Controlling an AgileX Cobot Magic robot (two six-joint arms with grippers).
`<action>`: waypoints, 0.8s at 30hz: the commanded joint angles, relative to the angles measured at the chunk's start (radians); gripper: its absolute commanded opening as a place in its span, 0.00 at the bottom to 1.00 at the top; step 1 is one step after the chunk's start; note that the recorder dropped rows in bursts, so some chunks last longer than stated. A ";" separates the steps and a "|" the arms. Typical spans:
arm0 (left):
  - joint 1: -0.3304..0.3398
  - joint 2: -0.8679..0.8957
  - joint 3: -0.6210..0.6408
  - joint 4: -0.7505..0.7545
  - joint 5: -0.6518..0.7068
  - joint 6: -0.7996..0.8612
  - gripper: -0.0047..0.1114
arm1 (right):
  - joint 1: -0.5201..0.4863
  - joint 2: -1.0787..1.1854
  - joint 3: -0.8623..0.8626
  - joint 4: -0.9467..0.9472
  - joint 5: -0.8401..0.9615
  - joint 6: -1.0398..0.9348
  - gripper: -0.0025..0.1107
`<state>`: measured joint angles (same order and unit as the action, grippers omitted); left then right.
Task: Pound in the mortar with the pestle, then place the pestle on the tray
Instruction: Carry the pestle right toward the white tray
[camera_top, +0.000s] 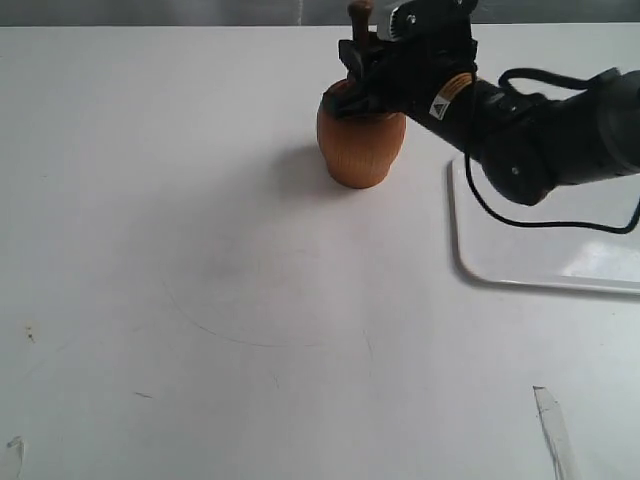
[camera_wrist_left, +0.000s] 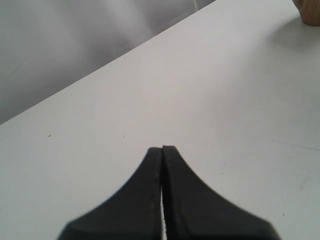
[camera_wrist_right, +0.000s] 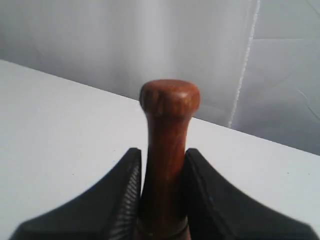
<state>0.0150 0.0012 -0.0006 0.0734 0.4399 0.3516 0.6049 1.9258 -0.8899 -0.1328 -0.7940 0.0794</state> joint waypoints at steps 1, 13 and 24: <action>-0.008 -0.001 0.001 -0.007 -0.003 -0.008 0.04 | 0.001 -0.224 0.004 0.020 0.056 -0.118 0.02; -0.008 -0.001 0.001 -0.007 -0.003 -0.008 0.04 | -0.124 -0.713 0.004 0.226 0.598 -0.392 0.02; -0.008 -0.001 0.001 -0.007 -0.003 -0.008 0.04 | -0.234 -0.574 -0.210 0.142 1.667 -0.408 0.02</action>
<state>0.0150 0.0012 -0.0006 0.0734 0.4399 0.3516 0.3787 1.2673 -1.0134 0.0429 0.6273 -0.3111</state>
